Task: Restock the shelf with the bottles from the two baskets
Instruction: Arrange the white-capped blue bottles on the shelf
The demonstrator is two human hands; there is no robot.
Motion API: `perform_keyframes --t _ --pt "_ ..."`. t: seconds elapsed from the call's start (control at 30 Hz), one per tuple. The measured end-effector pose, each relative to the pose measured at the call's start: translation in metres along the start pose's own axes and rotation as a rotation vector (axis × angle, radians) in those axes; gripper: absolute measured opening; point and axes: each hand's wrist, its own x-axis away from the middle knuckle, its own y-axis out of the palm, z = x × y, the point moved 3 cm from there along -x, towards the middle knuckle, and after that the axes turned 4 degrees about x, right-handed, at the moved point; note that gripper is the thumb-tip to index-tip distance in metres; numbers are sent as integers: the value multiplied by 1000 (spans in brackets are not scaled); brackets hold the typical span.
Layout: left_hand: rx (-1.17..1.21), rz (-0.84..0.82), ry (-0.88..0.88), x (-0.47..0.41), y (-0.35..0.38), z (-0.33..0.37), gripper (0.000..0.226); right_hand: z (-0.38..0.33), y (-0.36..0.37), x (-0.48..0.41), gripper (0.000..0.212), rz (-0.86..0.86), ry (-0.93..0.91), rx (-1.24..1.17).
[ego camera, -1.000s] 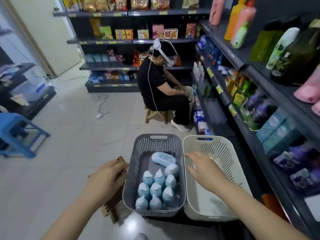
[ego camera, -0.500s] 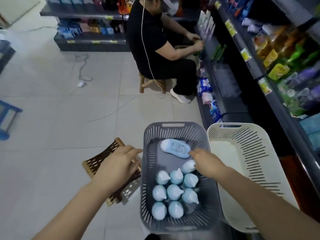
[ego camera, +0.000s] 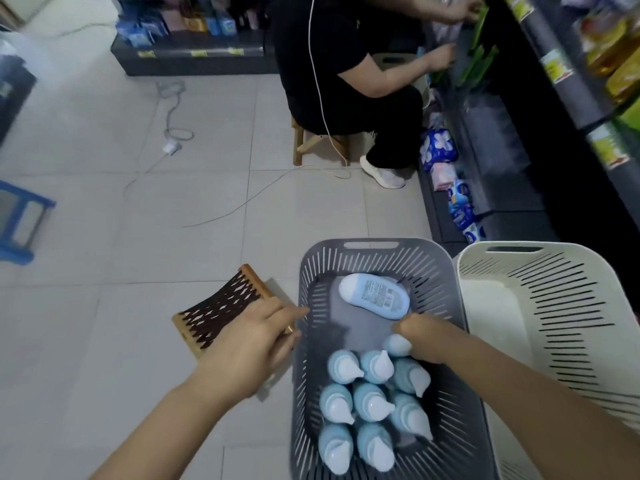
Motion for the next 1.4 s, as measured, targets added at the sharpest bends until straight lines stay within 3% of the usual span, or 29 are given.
perform_keyframes --t 0.13,0.33,0.5,0.67,0.8,0.87,1.0,1.07,1.2,1.3,1.4 --pt "-6 18 0 -7 8 5 40 -2 -3 -16 39 67 94 -97" --pt "-94 -10 79 -20 14 27 37 -10 -6 -24 42 174 157 -205" --pt "106 -13 -32 -33 21 35 37 5 -23 1 44 293 196 -435" --pt "387 18 -186 -55 16 50 56 22 -87 50 38 506 -14 -850" --pt "619 -1 -284 -68 11 50 79 13 -132 79 30 531 -276 -1311" --pt "693 47 -337 -69 6 48 71 5 -144 85 30 554 -326 -1393" --pt "759 168 -426 -63 4 38 51 1 -134 62 59 512 -257 -1558" --pt "780 236 -488 -56 6 21 60 6 -110 32 53 533 -97 -1486" --pt "888 414 -609 -41 10 -13 67 14 -45 -33 52 453 134 -1040" --pt "972 505 -671 -32 13 -32 59 18 -14 -65 55 430 168 -794" --pt "1029 570 -745 -21 20 -50 57 19 7 -90 73 402 181 -646"
